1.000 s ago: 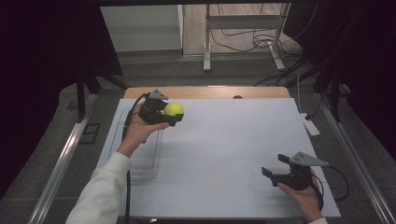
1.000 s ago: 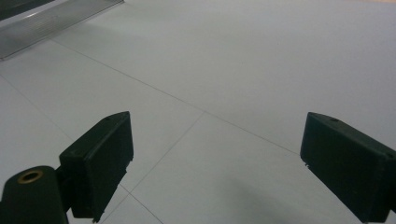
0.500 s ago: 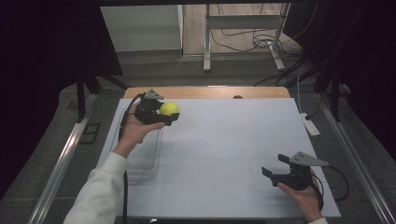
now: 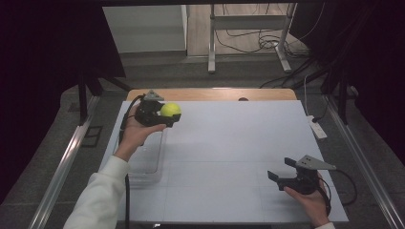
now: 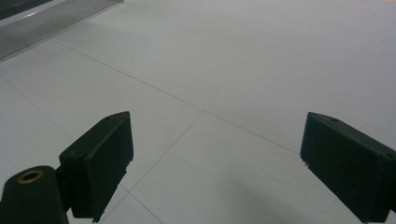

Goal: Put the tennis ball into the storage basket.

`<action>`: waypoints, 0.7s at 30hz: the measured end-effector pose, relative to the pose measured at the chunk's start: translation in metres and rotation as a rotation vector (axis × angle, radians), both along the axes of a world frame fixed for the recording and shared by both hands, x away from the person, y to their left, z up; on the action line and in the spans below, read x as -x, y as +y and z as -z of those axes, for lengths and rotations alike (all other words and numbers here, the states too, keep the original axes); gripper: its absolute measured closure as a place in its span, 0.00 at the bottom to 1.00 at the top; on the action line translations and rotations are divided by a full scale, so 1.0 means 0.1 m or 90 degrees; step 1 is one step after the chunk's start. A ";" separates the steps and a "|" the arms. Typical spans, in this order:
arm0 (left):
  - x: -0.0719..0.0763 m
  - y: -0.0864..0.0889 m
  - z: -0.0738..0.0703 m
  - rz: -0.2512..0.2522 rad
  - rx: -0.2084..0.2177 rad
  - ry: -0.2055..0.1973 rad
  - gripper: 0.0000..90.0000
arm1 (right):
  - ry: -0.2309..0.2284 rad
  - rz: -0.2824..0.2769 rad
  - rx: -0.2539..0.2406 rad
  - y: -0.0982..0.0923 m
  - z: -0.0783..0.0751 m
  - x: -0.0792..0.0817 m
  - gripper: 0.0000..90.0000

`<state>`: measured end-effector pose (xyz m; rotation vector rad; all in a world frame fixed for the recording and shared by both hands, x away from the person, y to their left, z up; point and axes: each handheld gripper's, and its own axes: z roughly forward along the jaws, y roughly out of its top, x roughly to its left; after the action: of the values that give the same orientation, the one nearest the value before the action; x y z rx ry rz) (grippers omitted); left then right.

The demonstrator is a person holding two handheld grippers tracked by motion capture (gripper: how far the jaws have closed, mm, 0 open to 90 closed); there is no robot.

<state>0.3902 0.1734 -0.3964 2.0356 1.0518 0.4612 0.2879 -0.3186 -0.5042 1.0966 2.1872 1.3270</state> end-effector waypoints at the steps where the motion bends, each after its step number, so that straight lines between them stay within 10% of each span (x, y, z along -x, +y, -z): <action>1: 0.00 0.01 -0.01 -0.003 -0.001 -0.001 0.29 | 0.000 0.000 0.000 0.00 0.00 0.00 0.11; 21: 0.01 0.19 -0.03 -0.039 0.009 -0.011 0.29 | -0.001 -0.001 0.000 0.00 0.00 0.00 0.11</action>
<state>0.3889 0.1923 -0.3929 1.9882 1.1061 0.5002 0.2879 -0.3182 -0.5043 1.0941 2.1874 1.3276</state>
